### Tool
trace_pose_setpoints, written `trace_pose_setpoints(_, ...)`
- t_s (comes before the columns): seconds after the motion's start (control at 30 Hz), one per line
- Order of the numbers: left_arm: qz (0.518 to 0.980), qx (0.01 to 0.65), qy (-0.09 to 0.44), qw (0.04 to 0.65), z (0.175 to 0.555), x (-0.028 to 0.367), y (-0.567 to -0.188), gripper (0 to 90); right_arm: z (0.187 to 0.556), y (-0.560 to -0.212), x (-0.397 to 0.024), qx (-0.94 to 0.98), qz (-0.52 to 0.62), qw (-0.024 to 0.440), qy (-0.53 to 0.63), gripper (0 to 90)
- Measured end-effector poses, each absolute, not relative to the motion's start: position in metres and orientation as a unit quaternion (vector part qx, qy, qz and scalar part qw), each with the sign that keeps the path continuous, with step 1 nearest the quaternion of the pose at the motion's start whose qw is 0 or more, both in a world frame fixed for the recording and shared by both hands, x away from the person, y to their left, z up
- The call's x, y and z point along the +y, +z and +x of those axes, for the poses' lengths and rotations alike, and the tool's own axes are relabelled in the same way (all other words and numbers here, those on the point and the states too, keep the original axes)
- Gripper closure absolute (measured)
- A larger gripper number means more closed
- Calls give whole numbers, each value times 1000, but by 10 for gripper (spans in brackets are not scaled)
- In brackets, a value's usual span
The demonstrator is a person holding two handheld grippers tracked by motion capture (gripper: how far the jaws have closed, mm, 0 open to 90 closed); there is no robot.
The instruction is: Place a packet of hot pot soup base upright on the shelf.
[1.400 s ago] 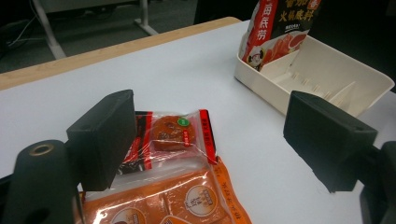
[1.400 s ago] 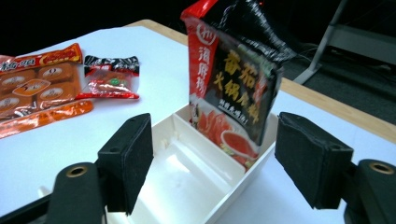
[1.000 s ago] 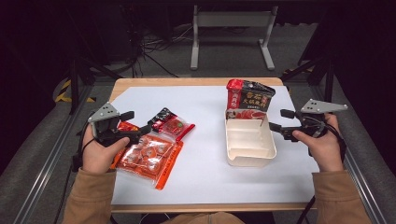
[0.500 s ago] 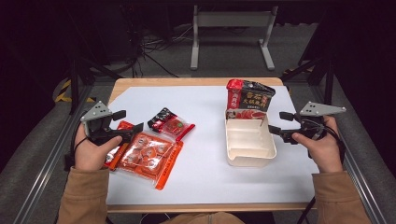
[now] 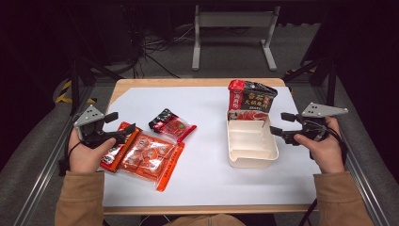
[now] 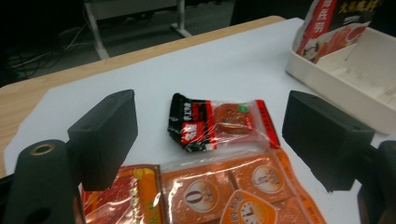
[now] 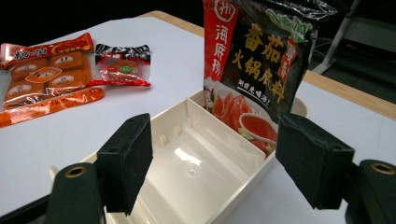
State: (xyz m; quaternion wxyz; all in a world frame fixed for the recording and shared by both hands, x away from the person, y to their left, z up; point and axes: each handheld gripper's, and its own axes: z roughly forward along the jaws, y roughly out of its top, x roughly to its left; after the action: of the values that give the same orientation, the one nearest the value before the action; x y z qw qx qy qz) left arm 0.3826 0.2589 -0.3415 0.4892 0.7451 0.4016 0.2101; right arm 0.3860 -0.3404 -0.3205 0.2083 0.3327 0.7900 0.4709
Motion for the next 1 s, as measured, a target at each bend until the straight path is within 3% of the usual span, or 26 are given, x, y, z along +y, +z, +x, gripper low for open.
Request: trace_pose_setpoints(1.0, 710, 499, 215, 448, 367, 310, -416, 209, 385, -321, -341, 791, 332, 209, 469, 268)
